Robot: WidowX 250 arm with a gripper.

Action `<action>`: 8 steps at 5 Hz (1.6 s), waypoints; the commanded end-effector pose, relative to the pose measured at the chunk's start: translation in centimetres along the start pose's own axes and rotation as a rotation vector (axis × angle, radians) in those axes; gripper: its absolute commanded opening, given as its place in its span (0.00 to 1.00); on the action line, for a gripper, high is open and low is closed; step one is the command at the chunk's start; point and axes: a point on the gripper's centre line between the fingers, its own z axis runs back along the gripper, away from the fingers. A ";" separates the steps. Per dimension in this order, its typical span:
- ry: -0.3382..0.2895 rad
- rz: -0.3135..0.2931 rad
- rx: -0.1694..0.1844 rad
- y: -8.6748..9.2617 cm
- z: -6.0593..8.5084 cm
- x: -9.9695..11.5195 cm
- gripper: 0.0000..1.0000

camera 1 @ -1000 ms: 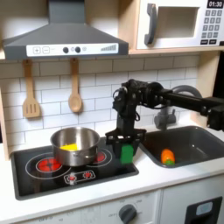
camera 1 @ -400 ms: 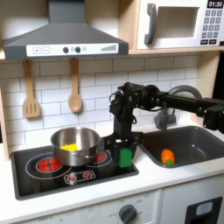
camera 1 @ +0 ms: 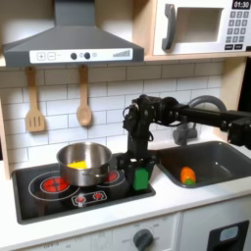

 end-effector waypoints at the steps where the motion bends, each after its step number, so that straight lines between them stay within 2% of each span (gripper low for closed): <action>1: 0.005 -0.005 -0.001 0.0 -0.4 -0.2 0.00; 2: 0.008 -0.008 -0.004 0.0 -0.4 -0.2 1.00; 5: -0.016 -0.014 0.000 0.6 3.2 0.5 1.00; 6: -0.050 -0.020 0.016 0.9 4.2 1.5 1.00; 8: -0.147 -0.009 0.053 2.6 6.4 3.3 1.00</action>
